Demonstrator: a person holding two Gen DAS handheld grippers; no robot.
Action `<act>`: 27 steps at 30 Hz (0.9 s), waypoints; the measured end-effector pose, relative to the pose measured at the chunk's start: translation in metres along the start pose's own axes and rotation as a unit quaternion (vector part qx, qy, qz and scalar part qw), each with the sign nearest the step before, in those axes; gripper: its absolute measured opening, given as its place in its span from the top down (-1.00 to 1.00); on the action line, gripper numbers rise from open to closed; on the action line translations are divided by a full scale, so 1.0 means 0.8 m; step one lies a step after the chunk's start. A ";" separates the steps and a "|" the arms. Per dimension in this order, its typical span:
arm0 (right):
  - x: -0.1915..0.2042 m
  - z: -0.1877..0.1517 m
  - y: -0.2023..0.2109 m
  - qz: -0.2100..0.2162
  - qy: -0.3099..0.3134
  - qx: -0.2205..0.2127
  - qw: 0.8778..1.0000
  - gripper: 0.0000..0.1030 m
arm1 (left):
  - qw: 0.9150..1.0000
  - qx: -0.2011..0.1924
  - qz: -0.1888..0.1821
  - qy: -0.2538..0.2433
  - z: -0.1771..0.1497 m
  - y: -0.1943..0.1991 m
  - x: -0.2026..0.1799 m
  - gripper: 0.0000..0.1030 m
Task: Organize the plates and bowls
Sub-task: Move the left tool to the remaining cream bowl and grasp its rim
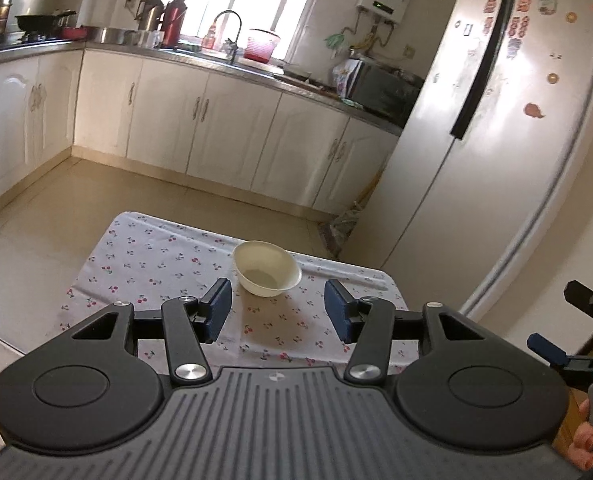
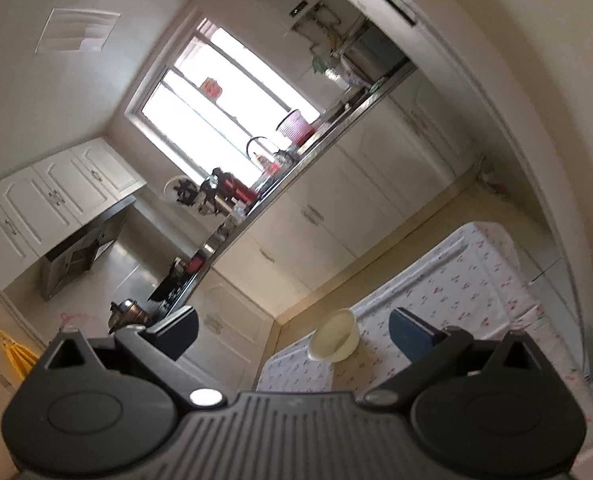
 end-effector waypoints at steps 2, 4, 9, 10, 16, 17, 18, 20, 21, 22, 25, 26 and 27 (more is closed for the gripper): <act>0.004 0.001 -0.015 0.009 0.006 0.009 1.000 -0.96 | 1.000 0.006 0.000 0.004 0.002 -0.012 0.000 -0.20; 0.007 0.002 -0.033 0.020 0.012 0.017 1.000 -0.96 | 1.000 0.009 0.002 0.004 0.006 -0.024 -0.002 -0.21; 0.010 -0.004 -0.084 0.046 0.019 0.043 0.998 -0.96 | 1.000 0.007 0.013 -0.007 0.013 -0.066 -0.006 -0.25; 0.009 -0.006 -0.095 0.050 0.020 0.047 0.997 -0.96 | 1.000 0.010 0.015 -0.008 0.013 -0.076 -0.007 -0.25; -0.006 -0.024 -0.167 0.076 0.010 0.085 0.993 -0.88 | 0.999 0.036 0.037 -0.003 0.009 -0.146 0.002 -0.21; -0.010 -0.028 -0.179 0.077 0.007 0.091 0.993 -0.88 | 0.998 0.039 0.045 0.000 0.009 -0.157 0.006 -0.20; -0.014 -0.032 -0.190 0.079 0.004 0.097 0.992 -0.87 | 0.998 0.041 0.051 0.002 0.009 -0.168 0.011 -0.16; -0.023 -0.042 -0.215 0.085 -0.006 0.110 0.990 -0.83 | 0.997 0.047 0.063 0.004 0.008 -0.190 0.019 -0.10; -0.028 -0.046 -0.224 0.086 -0.010 0.115 0.990 -0.81 | 0.997 0.050 0.065 0.005 0.008 -0.199 0.022 -0.09; -0.033 -0.049 -0.234 0.087 -0.015 0.121 0.989 -0.80 | 0.996 0.055 0.068 0.006 0.008 -0.208 0.025 -0.07; -0.043 -0.058 -0.261 0.093 -0.021 0.133 0.987 -0.80 | 0.995 0.064 0.081 0.007 0.007 -0.232 0.035 0.05; -0.045 -0.060 -0.270 0.093 -0.019 0.137 0.986 -0.80 | 0.994 0.065 0.085 0.004 0.006 -0.239 0.038 0.08; -0.047 -0.061 -0.276 0.093 -0.017 0.140 0.986 -0.80 | 0.994 0.065 0.089 0.001 0.005 -0.245 0.040 0.11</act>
Point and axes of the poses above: each gripper's, at about its wrist camera, not at the fingertips, and y roughly against the way its jaws point, x to its left, z to its top, the point moved 10 cm from there along -y, roughly the way its jaws point, and after that the axes turned 15 degrees about y, right-handed, at the moved point
